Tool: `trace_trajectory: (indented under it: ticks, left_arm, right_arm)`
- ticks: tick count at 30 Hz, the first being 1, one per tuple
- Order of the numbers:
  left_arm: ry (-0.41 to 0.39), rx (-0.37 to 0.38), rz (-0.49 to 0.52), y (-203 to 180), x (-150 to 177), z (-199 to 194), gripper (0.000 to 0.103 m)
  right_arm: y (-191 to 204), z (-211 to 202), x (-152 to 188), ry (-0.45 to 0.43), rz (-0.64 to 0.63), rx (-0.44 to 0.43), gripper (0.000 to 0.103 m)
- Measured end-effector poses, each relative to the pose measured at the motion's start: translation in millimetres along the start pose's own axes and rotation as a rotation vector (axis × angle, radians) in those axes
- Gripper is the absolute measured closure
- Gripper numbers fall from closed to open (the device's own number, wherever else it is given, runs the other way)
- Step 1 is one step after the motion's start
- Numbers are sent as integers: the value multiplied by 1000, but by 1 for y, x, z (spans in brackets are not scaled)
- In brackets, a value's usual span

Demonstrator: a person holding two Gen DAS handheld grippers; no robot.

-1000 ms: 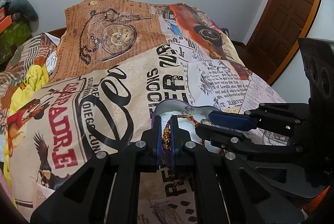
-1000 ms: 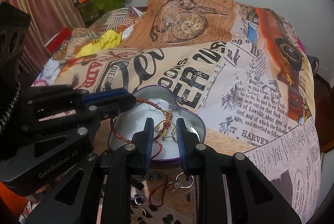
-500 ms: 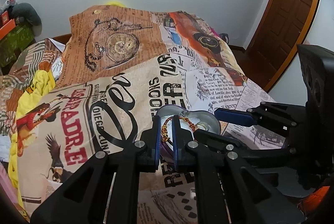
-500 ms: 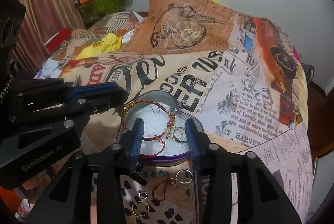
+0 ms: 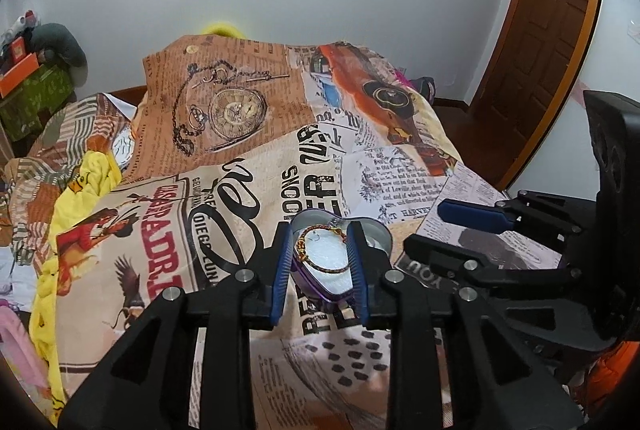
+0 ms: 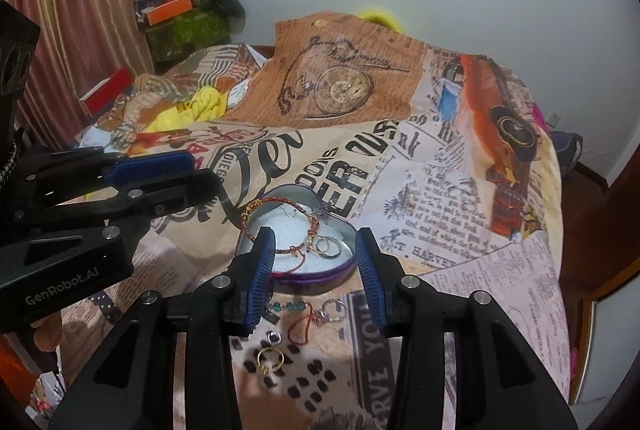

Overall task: Organize jewelry
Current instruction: 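Lift both tools away from the tin, then lower the right tool toward a gold ring while the left tool nears the beaded strand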

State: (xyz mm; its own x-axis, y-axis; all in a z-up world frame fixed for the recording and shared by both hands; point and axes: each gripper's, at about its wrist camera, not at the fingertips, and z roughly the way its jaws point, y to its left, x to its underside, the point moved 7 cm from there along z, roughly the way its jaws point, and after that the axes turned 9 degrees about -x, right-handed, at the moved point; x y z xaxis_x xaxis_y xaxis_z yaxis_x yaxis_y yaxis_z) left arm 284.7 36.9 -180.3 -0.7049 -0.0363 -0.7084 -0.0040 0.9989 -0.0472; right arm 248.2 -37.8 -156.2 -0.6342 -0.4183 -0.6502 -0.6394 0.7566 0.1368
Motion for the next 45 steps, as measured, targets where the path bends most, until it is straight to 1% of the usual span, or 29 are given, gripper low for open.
trace_trajectory:
  ticks: [6, 10, 15, 20, 26, 33, 37, 39, 41, 42, 43, 45]
  left_arm:
    - [-7, 0, -7, -1, 6, -20, 68]
    - [4, 0, -2, -3, 14, -27, 68]
    - [46, 2, 9, -6, 31, -24, 67]
    - [105, 9, -3, -7, 54, -12, 67]
    - [174, 14, -9, -5, 80, 2, 67]
    - [215, 13, -16, -1, 96, 12, 67]
    - [230, 27, -11, -5, 101, 17, 67]
    - [235, 32, -8, -7, 102, 20, 67]
    - [240, 43, -3, -10, 102, 22, 67]
    - [241, 51, 1, -13, 102, 23, 67]
    - [241, 58, 8, -16, 102, 24, 67]
    - [240, 65, 20, -21, 101, 25, 67]
  right_arm:
    - [-3, -21, 8, -16, 19, 21, 65]
    - [-7, -30, 17, -16, 35, 35, 65]
    - [-12, -34, 34, 4, 62, 40, 65]
    - [-9, -23, 52, 52, 92, 7, 65]
    - [5, 4, 73, 129, 104, -50, 65]
    - [19, 28, 84, 196, 76, -83, 65]
    - [20, 30, 87, 213, 71, -106, 65]
    - [21, 30, 88, 211, 62, -109, 69]
    - [20, 30, 89, 210, 51, -104, 80]
    - [20, 30, 88, 209, 50, -107, 82]
    - [20, 30, 88, 208, 48, -105, 87]
    - [19, 29, 87, 200, 38, -111, 87]
